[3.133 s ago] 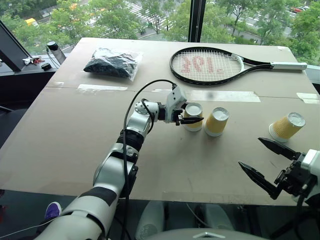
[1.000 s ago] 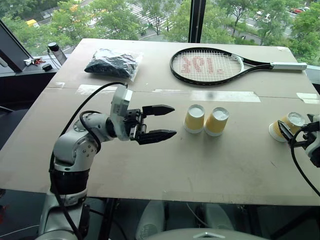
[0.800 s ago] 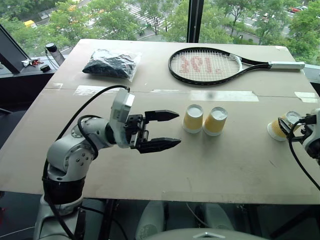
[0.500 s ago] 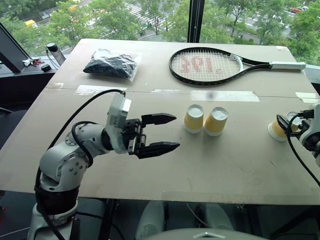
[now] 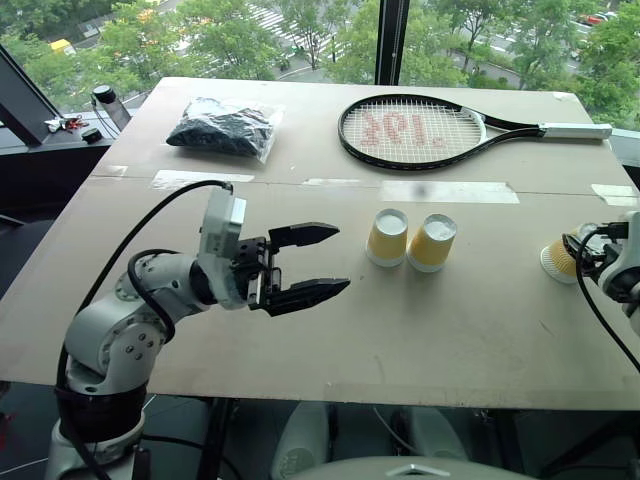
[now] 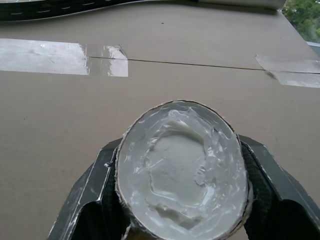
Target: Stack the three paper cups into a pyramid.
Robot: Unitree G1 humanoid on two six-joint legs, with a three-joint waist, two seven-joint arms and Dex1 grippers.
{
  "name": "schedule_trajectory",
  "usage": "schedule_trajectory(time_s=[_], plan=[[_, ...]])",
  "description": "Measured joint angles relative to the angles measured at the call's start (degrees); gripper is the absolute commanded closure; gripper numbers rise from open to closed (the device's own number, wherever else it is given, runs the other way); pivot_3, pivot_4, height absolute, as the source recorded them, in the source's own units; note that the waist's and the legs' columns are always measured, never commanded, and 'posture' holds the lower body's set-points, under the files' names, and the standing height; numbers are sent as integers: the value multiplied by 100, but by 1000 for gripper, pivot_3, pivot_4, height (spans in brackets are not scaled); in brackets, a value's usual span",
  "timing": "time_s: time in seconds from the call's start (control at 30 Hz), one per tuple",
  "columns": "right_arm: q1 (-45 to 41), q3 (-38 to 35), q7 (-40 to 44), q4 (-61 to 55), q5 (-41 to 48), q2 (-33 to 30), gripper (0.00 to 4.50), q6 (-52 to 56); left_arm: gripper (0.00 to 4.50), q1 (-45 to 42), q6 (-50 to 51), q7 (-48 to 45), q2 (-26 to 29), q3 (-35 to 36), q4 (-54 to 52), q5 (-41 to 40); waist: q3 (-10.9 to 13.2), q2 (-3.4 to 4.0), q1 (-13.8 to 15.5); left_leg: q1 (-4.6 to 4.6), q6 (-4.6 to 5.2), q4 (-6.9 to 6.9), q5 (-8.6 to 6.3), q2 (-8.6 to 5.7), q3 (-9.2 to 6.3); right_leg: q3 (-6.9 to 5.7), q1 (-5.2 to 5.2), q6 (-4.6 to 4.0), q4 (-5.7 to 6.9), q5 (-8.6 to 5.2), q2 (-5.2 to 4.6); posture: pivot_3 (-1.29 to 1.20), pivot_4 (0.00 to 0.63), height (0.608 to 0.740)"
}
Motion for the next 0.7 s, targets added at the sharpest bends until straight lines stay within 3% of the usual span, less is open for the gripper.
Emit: schedule_trajectory(time_s=[0.13,0.27,0.47,0.7], plan=[[160,-16,254,-309,110,-30,2356,3,0,3,-17,60,2,0,12,2,1,1,-4,0,2,-2,-1,1,2,2,-1,0,0,0,0,0,150,740],[-114,154,782,-1197,852,-118,2356,342,0,215,-106,109,4,45,74,36,4,10,-135,7,4,-8,-2,3,7,12,-3,0,2,0,1,0,150,740],[-1581,1066,1405,-2006,1769,-700,2356,1074,0,570,-432,292,-50,160,247,338,7,6,-123,1,7,-11,-4,4,-5,-1,-5,-1,-6,0,0,0,150,740],[-3485,2385,1860,-1406,1792,-851,2356,1646,0,1306,-1115,94,-295,902,511,329,9,4,-151,-16,13,-17,-8,2,4,1,-23,-1,-18,0,-33,0,150,740]])
